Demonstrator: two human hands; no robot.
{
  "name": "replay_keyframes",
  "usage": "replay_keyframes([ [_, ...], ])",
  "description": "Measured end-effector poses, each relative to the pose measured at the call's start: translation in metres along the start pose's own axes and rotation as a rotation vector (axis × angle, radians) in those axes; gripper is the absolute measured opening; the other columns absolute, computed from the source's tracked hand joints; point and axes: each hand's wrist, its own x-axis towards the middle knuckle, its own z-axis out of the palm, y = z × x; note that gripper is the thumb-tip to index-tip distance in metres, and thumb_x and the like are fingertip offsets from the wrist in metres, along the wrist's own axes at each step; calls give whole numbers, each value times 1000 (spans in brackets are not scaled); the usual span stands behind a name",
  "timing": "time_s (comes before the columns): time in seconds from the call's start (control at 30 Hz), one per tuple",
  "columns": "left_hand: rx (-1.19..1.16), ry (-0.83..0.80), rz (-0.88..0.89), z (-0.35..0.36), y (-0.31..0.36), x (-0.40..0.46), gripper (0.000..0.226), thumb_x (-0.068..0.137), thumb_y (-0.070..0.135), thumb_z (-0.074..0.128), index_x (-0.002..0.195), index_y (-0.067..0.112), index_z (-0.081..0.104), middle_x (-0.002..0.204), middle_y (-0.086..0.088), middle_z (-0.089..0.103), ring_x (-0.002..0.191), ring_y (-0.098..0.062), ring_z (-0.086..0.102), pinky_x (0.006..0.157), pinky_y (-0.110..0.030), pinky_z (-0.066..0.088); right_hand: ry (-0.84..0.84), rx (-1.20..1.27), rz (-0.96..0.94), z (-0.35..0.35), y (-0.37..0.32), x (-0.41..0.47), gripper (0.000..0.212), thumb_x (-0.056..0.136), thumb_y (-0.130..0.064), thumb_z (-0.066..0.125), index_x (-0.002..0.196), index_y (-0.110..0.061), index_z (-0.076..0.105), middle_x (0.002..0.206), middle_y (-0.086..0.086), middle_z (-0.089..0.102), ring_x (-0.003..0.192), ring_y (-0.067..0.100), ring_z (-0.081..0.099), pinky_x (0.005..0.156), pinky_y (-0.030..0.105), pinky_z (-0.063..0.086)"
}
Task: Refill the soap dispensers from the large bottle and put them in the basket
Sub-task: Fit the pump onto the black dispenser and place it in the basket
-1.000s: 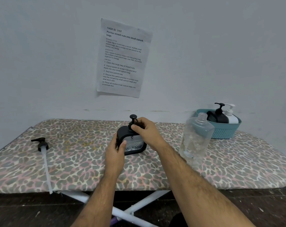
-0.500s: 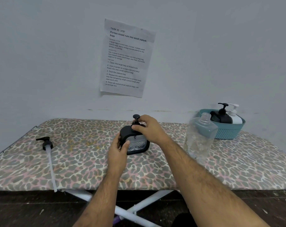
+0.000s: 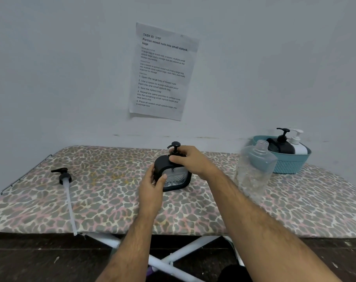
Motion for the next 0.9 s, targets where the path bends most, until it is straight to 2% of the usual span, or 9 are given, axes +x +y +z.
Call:
replay_keyframes([
  [0.1, 3, 5, 1, 1, -2, 1, 57, 97, 17, 62, 149, 19, 41, 136, 0, 57, 119, -11, 56, 101, -29, 47, 28, 22, -16, -3, 5, 3, 15, 85, -16, 76, 99, -15, 74, 96, -6, 70, 88, 7, 68, 92, 32, 55],
  [0.2, -5, 10, -3, 1, -2, 1, 58, 97, 18, 62, 150, 19, 40, 138, -1, 56, 119, -11, 55, 101, -29, 47, 171, -160, 3, 1, 6, 7, 40, 64, -48, 82, 97, -26, 77, 108, -13, 64, 104, 10, 63, 99, 43, 49],
  [0.23, -6, 12, -3, 1, -2, 2, 58, 97, 18, 63, 150, 18, 39, 139, -1, 56, 119, -10, 54, 100, -28, 46, 220, -198, 17, 4, 5, 7, 39, 60, -54, 81, 91, -31, 76, 108, -15, 63, 106, 10, 61, 100, 44, 46],
  [0.33, 12, 14, 2, 1, -1, 1, 60, 97, 18, 63, 151, 16, 37, 140, 0, 52, 117, -6, 49, 100, -25, 42, 407, -379, -3, 15, 0, 1, 24, 67, -55, 81, 80, -36, 73, 97, -17, 60, 103, 8, 54, 98, 39, 36],
  [0.43, 8, 26, 1, 0, 0, 0, 61, 96, 18, 64, 151, 16, 37, 142, -2, 52, 116, -5, 47, 98, -25, 41, 508, -526, 29, 29, -7, -1, 32, 73, -57, 74, 85, -27, 76, 84, -11, 67, 95, 14, 58, 90, 39, 40],
  [0.53, 9, 22, 5, 0, 0, 0, 61, 96, 16, 64, 151, 16, 38, 142, -3, 53, 116, -5, 49, 98, -25, 42, 392, -430, -3, 24, -9, 1, 27, 78, -43, 76, 92, -19, 73, 93, -3, 69, 95, 19, 62, 85, 40, 50],
  [0.67, 16, 15, 11, 0, 0, 0, 61, 96, 17, 64, 150, 17, 38, 143, -3, 54, 119, -8, 51, 102, -28, 44, 73, -2, -21, 2, -9, -4, 18, 90, -10, 69, 106, -2, 68, 95, -2, 67, 89, 12, 65, 77, 15, 53],
  [0.8, 15, 21, 6, 0, -1, 1, 61, 95, 16, 65, 150, 16, 39, 143, -3, 54, 119, -7, 51, 100, -25, 44, 45, -15, -33, -5, -2, 1, 23, 87, -11, 74, 109, -5, 71, 99, -9, 65, 89, 1, 64, 84, 23, 52],
  [0.9, 2, 26, -1, 0, -3, 2, 62, 95, 16, 66, 150, 15, 39, 143, -4, 53, 118, -7, 51, 98, -24, 44, 171, -251, -88, -1, 4, 8, 26, 80, -33, 79, 102, -21, 75, 110, -9, 61, 106, 10, 58, 98, 38, 44],
])
